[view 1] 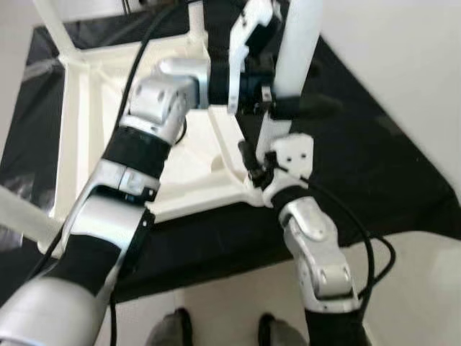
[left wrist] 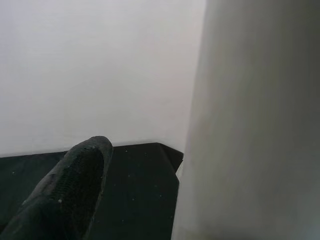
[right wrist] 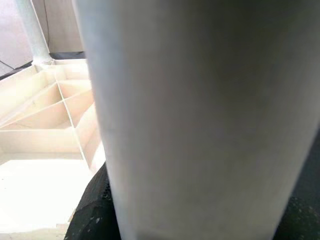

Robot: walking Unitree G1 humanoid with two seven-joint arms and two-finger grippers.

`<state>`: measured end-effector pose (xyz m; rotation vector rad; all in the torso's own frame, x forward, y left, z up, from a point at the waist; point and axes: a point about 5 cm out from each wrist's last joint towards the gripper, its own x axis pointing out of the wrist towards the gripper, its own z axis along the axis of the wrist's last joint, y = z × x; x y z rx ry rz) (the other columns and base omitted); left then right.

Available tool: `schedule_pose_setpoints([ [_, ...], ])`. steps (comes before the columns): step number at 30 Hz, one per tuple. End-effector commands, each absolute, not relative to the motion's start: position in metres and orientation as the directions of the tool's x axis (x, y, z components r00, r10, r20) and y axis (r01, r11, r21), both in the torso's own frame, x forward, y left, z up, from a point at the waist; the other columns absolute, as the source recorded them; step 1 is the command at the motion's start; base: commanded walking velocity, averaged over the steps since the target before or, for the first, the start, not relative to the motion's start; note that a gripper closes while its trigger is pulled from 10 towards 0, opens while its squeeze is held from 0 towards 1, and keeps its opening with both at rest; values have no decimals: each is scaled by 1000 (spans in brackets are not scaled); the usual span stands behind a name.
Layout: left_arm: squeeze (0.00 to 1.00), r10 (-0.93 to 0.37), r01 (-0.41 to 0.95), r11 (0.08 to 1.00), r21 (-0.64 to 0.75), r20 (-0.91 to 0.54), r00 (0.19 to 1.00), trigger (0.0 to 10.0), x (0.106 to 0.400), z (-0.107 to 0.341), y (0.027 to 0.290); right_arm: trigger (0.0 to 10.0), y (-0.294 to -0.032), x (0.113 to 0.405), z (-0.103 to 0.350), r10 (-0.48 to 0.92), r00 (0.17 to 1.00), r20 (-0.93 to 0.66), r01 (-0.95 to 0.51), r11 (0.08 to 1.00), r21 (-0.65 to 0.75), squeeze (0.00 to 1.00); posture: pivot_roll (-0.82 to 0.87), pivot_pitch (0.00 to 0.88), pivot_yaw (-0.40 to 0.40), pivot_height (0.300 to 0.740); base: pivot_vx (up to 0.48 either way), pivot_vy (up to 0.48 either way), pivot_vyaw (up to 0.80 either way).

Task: Building children table

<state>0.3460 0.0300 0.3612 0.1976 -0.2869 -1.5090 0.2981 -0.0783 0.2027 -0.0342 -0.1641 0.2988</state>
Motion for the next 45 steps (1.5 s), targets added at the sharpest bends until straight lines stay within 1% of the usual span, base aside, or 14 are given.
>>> schedule_pose_setpoints([
  [1,0,-999,946,30,323,43,17,10000,342,362,24,0,-66,300,157,315,945,-88,-316,949,3,0,11,246,2,740,0,0,0],
  [5,0,-999,945,32,324,43,19,10000,342,362,25,0,-66,298,158,311,946,-91,-312,950,-1,0,12,244,2,740,0,0,0],
  [7,0,-999,946,19,324,49,4,0,341,364,24,0,-66,293,162,267,958,-101,-270,963,-18,0,9,237,4,740,0,0,0],
  [8,0,-999,946,12,323,52,-5,0,340,364,24,0,-67,293,164,254,962,-101,-257,966,-23,0,9,237,4,740,0,0,0],
  [9,0,-999,946,8,323,51,-9,0,340,364,24,10000,-70,296,169,261,962,-76,-265,963,-40,0,6,232,4,740,0,0,0],
  [13,0,-999,946,1,325,48,-16,0,340,364,23,10000,-75,304,178,326,945,-24,-327,943,-58,0,5,230,4,740,0,0,0],
  [14,0,-999,945,-5,326,47,-21,0,339,364,23,10000,-79,309,186,422,906,21,-420,905,-70,941,6,228,3,740,0,0,0],
  [15,0,-999,945,-11,328,45,-27,0,338,365,22,10000,-90,316,203,590,803,86,-583,807,-96,1000,6,224,1,740,0,0,0],
  [21,0,-999,943,-17,332,41,-32,0,338,364,24,10000,-117,327,232,790,604,104,-757,610,-234,1000,11,220,-2,740,0,0,0],
  [24,0,-999,942,-24,333,34,-37,0,337,364,24,10000,-124,333,239,861,505,51,-824,499,-269,0,15,218,-1,740,0,0,0],
  [29,0,-998,942,-36,334,27,-48,0,336,363,25,10000,-128,341,244,924,383,17,-899,377,-222,0,21,217,0,740,0,0,0],
  [31,0,-998,941,-44,335,23,-55,0,335,363,25,0,-130,345,243,949,316,10,-930,312,-197,0,26,216,0,740,0,0,0],
  [44,0,-999,937,-42,347,16,-50,0,333,363,27,0,-138,355,227,971,239,-4,-965,237,-108,0,40,226,-4,740,0,0,0],
  [45,0,-999,935,-26,353,20,-35,3373,334,363,27,0,-139,355,222,966,257,-7,-961,255,-107,0,39,229,-4,740,0,0,0],
])
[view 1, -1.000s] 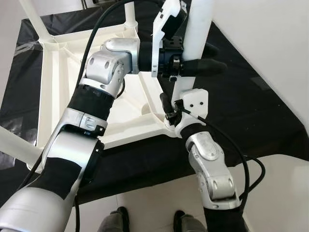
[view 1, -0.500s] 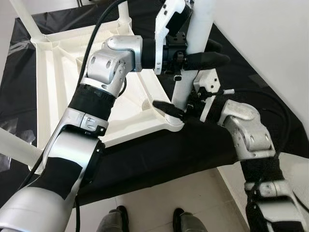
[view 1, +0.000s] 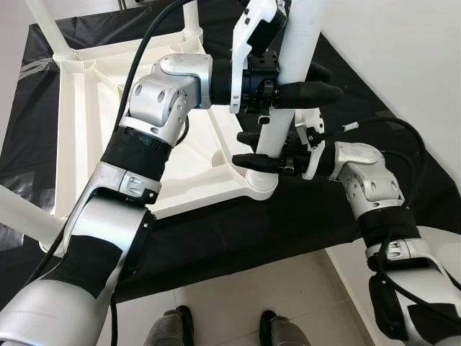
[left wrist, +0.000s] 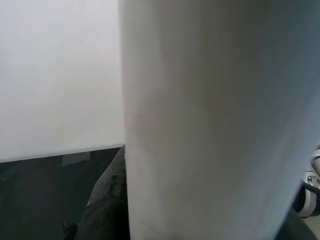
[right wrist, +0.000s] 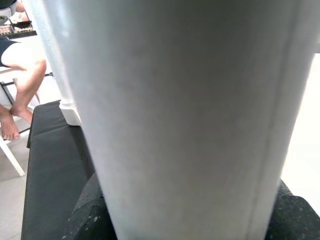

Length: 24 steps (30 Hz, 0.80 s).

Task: Building children table

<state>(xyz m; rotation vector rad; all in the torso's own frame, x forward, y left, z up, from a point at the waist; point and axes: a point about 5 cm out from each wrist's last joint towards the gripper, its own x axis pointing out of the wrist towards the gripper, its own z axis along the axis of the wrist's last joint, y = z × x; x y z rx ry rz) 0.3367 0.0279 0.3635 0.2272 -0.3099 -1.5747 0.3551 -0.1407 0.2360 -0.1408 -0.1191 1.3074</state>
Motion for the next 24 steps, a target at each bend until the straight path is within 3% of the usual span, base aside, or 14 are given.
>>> schedule_pose_setpoints([
  [1,0,-999,934,-14,358,23,-24,3373,335,362,27,0,-140,355,219,964,267,-8,-958,265,-107,0,39,229,-4,740,0,0,0],
  [2,0,-999,934,-14,358,23,-24,3373,335,362,27,0,-140,355,219,964,267,-8,-958,265,-107,0,39,229,-4,740,0,0,0],
  [3,1000,-999,939,-1,344,39,-16,10000,336,363,27,0,-141,355,214,952,307,-17,-946,302,-119,0,36,232,-7,740,0,0,0],
  [5,1000,-999,940,-9,342,40,-24,10000,334,362,29,0,-143,353,203,914,404,-30,-910,398,-114,0,29,235,-15,740,0,0,0],
  [7,1000,-997,940,57,338,67,37,10000,338,364,33,0,-130,341,173,740,664,-107,-746,664,-36,0,31,237,-34,740,0,0,0],
  [9,1000,-997,940,57,338,67,37,10000,338,364,33,0,-130,341,173,740,664,-107,-746,664,-36,0,31,237,-34,740,0,0,0],
  [10,1000,-997,943,62,326,54,46,10000,339,363,36,0,-120,328,158,501,852,-154,-508,861,-14,0,38,243,-38,740,0,0,0],
  [11,1000,-997,943,62,326,54,46,10000,339,363,36,0,-120,328,158,501,852,-154,-508,861,-14,0,38,243,-38,740,0,0,0],
  [12,0,-998,945,54,321,31,47,10000,339,360,40,0,-106,308,151,369,911,-183,-376,927,-3,0,40,255,-23,740,0,0,0],
  [14,0,-998,947,55,315,11,54,10000,341,356,39,0,-83,292,147,311,933,-181,-318,948,-9,0,29,244,-6,740,0,0,0],
  [21,0,-997,942,71,328,33,64,10000,342,361,33,0,-72,304,151,336,932,-135,-345,937,-49,0,18,229,-9,740,0,0,0],
  [22,0,-997,942,71,329,40,61,4471,342,363,32,0,-72,304,154,321,937,-134,-331,942,-57,0,18,230,-9,740,0,0,0],
  [23,0,-997,942,71,328,46,60,0,342,364,33,0,-73,305,157,314,940,-130,-324,944,-67,0,16,229,-11,740,0,0,0],
  [24,0,-997,942,71,328,46,60,0,342,364,33,0,-73,305,157,314,940,-130,-324,944,-67,0,16,229,-11,740,0,0,0],
])
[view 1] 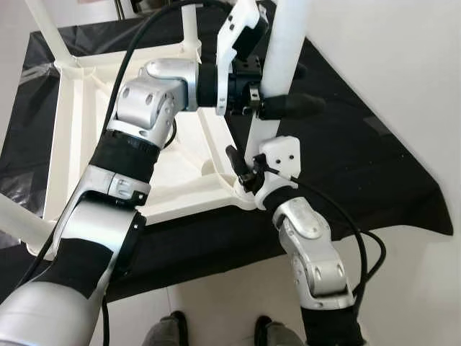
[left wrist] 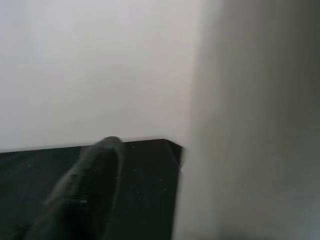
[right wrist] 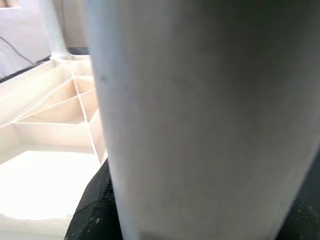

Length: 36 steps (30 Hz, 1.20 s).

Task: Building children table

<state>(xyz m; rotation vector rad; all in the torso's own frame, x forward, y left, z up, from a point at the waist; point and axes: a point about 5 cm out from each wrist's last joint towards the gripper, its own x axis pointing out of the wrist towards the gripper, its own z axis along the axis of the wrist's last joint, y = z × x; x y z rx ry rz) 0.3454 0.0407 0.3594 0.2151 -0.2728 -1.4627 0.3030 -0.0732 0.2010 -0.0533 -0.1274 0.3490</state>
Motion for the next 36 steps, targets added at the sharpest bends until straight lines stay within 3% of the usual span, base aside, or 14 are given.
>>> schedule_pose_setpoints([
  [1,0,-997,942,71,328,46,60,0,342,364,33,0,-73,305,157,314,940,-130,-324,944,-67,0,16,229,-11,740,0,0,0],
  [2,0,-997,942,67,330,47,54,0,341,364,34,0,-73,304,162,308,944,-117,-317,946,-68,0,13,228,-12,740,0,0,0],
  [3,0,-998,942,63,330,47,50,0,341,364,34,2941,-73,303,166,312,944,-103,-320,945,-74,0,13,227,-12,740,0,0,0],
  [4,0,-998,942,63,330,47,50,0,341,364,34,2941,-73,303,166,312,944,-103,-320,945,-74,0,13,227,-12,740,0,0,0],
  [5,0,-998,943,59,329,46,46,0,340,363,35,10000,-72,305,175,349,935,-59,-353,932,-79,0,10,225,-12,740,0,0,0],
  [8,0,-998,943,53,328,44,41,0,340,362,35,10000,-76,313,193,487,873,23,-482,870,-101,20,13,221,-14,740,0,0,0],
  [9,0,-998,943,52,329,43,40,0,340,362,35,10000,-83,318,200,559,828,41,-552,827,-108,1000,14,221,-14,740,0,0,0],
  [17,0,-999,942,38,334,31,29,0,339,361,36,10000,-122,338,230,796,601,73,-769,601,-220,1000,5,219,-15,740,0,0,0],
  [18,0,-999,942,32,333,30,23,0,338,361,35,10000,-124,339,232,835,549,49,-808,544,-227,525,6,218,-14,740,0,0,0],
  [19,0,-999,942,32,333,30,23,0,338,361,35,10000,-124,339,232,835,549,49,-808,544,-227,525,6,218,-14,740,0,0,0],
  [20,0,-999,943,28,333,30,19,0,338,360,34,10000,-126,341,233,856,517,32,-829,509,-230,0,6,218,-14,740,0,0,0],
  [24,0,-1000,942,21,335,28,12,0,337,361,32,10000,-135,351,235,903,429,14,-888,425,-173,0,15,217,-14,740,0,0,0],
  [25,0,-1000,942,19,336,27,11,0,337,361,31,314,-139,356,235,908,420,12,-896,416,-156,0,24,216,-15,740,0,0,0],
  [36,0,-1000,940,17,341,12,14,0,336,361,34,0,-150,362,224,945,328,2,-942,327,-72,0,41,216,-15,740,0,0,0],
])
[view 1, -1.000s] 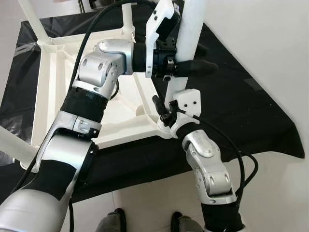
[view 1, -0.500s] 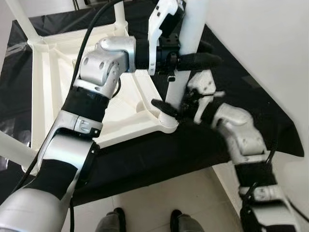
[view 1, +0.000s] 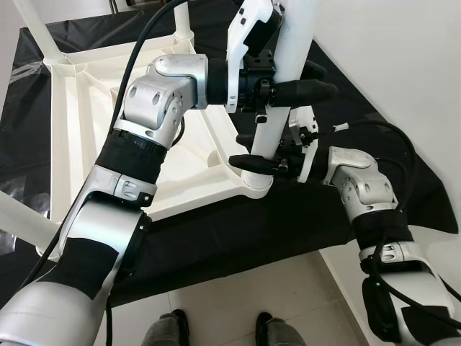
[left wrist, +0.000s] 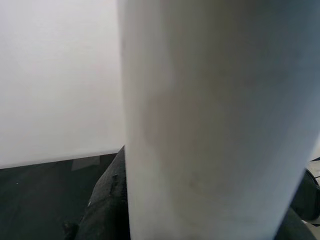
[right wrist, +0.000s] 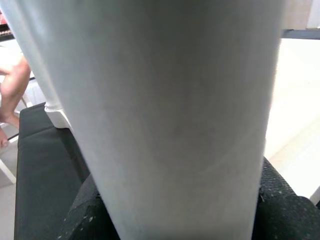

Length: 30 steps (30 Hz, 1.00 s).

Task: Building children table

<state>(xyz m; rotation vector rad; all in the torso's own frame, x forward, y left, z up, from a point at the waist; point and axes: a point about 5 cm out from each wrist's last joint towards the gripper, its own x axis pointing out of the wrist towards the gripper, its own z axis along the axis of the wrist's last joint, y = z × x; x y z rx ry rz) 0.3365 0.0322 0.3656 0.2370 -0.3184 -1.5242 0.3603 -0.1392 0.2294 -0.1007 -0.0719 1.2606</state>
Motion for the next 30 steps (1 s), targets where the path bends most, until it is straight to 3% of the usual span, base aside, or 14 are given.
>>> schedule_pose_setpoints([
  [1,0,-1000,940,18,341,12,15,0,336,361,33,0,-151,361,221,945,326,6,-943,326,-63,0,40,217,-14,740,0,0,0],
  [8,0,-1000,936,25,352,24,18,0,336,361,31,0,-155,360,212,932,361,39,-930,363,-55,0,34,223,-12,740,0,0,0],
  [9,212,-998,939,55,341,49,41,2745,338,363,32,0,-157,361,211,919,392,47,-917,395,-62,0,30,227,-10,740,0,0,0],
  [10,212,-998,939,55,341,49,41,2745,338,363,32,0,-157,361,211,919,392,47,-917,395,-62,0,30,227,-10,740,0,0,0],
  [11,1000,-998,941,50,334,49,36,10000,338,362,32,0,-159,359,208,901,433,40,-896,435,-87,0,28,232,-16,740,0,0,0],
  [13,1000,-998,942,52,332,49,38,10000,338,362,33,0,-159,355,203,879,476,19,-873,475,-110,0,28,232,-16,740,0,0,0],
  [14,1000,-996,944,79,321,62,62,10000,340,362,35,0,-153,350,192,819,573,-17,-817,570,-86,0,23,232,-32,740,0,0,0],
  [15,1000,-994,941,106,320,66,90,10000,342,362,37,0,-144,347,170,566,820,-87,-572,816,-83,0,21,231,-45,740,0,0,0],
  [16,1000,-991,939,129,319,71,112,10000,343,362,38,0,-145,341,158,318,939,-130,-332,937,-109,0,25,231,-50,740,0,0,0],
  [18,1000,-986,931,165,326,66,151,10000,347,361,40,0,-121,301,136,191,955,-227,-183,981,57,0,42,238,-44,740,0,0,0],
  [20,1000,-985,929,171,328,64,158,10000,348,360,40,0,-113,291,134,227,944,-238,-203,972,120,0,42,238,-44,740,0,0,0],
  [21,0,-984,930,176,322,60,166,10000,349,359,40,0,-98,290,139,245,947,-206,-232,969,88,0,8,237,-21,740,0,0,0],
  [26,0,-986,933,165,320,59,154,10000,349,358,33,0,-70,300,147,309,940,-141,-311,950,13,0,8,232,-17,740,0,0,0],
  [30,0,-987,933,162,322,61,150,10000,348,358,32,0,-68,302,147,323,937,-136,-324,946,18,0,7,230,-17,740,0,0,0],
])
